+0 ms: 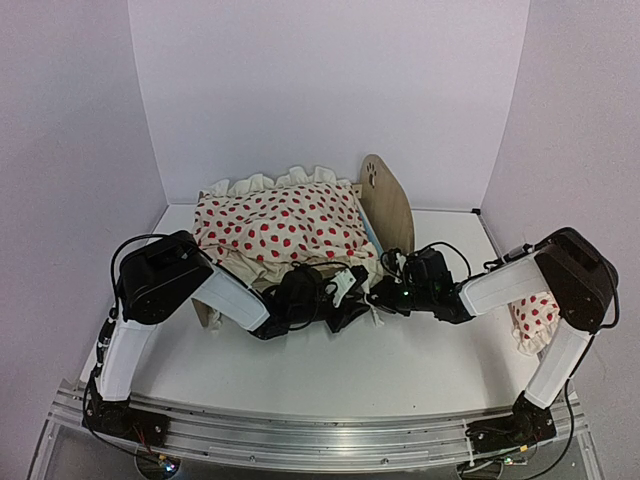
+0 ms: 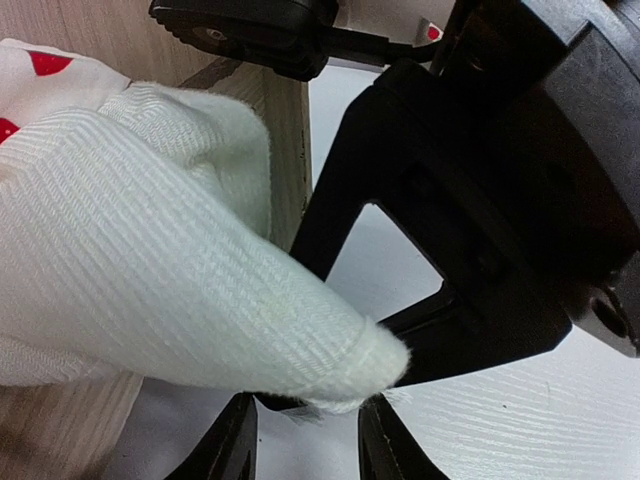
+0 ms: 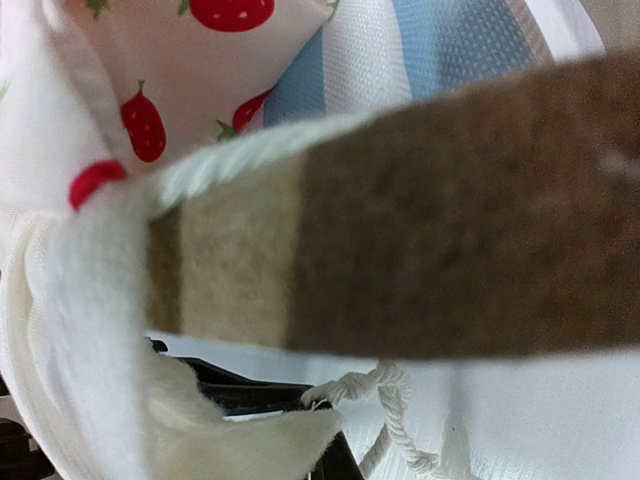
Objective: Set up the pet bed
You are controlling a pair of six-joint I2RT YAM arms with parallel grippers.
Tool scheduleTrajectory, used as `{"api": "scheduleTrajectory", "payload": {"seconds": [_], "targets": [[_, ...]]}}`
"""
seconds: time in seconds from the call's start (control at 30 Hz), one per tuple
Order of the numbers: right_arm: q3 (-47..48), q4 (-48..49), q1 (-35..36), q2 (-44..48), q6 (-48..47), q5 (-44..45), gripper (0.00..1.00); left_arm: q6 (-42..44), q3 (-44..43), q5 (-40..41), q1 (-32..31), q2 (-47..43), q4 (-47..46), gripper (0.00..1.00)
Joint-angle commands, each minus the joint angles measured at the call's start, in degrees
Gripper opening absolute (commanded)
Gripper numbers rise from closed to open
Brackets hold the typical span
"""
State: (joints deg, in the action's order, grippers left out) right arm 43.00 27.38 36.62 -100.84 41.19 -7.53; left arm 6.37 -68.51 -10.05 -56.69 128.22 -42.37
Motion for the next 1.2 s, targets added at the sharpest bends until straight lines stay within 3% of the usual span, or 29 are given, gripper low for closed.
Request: {"api": "scheduleTrajectory", "payload": {"seconds": [0.0,0.1,0.37,0.57,0.73,1.0,1.17], "targets": [[0.9,1.5,-0.3,-0.1,0.5,-0.1,0.00,-0.4,-1.9,-1.3,0.0,0.3,-2.5,0.33],[0.9,1.4,-0.3,0.0,0.4,-0.3,0.00,-0.9,-2.3,-0.5,0.0,0.7,-1.7,0.29],[0.9,1.4,-0.3,0.2,0.4,-0.5,0.00,-2.2,-2.7,1.3,0.0,0.8,-1.4,0.01],[0.0,0.9,-0.3,1.5,0.2,-0.1,0.00,-2.3,-1.4,3.8,0.0,-0.3,-1.4,0.00],[-0.3,-7.5,-0.3,5.9,-3.0,1.9,0.15,-2.1,-0.3,5.2,0.1,-1.8,-0.3,0.00],[-2.5,-15.2,-0.3,10.3,-6.2,4.0,0.19,-1.7,0.0,6.3,0.1,-2.2,-0.8,0.00],[-4.1,-16.1,-0.3,10.7,-5.1,4.5,0.31,-1.4,0.2,6.6,0.1,-2.5,-0.8,0.00]]}}
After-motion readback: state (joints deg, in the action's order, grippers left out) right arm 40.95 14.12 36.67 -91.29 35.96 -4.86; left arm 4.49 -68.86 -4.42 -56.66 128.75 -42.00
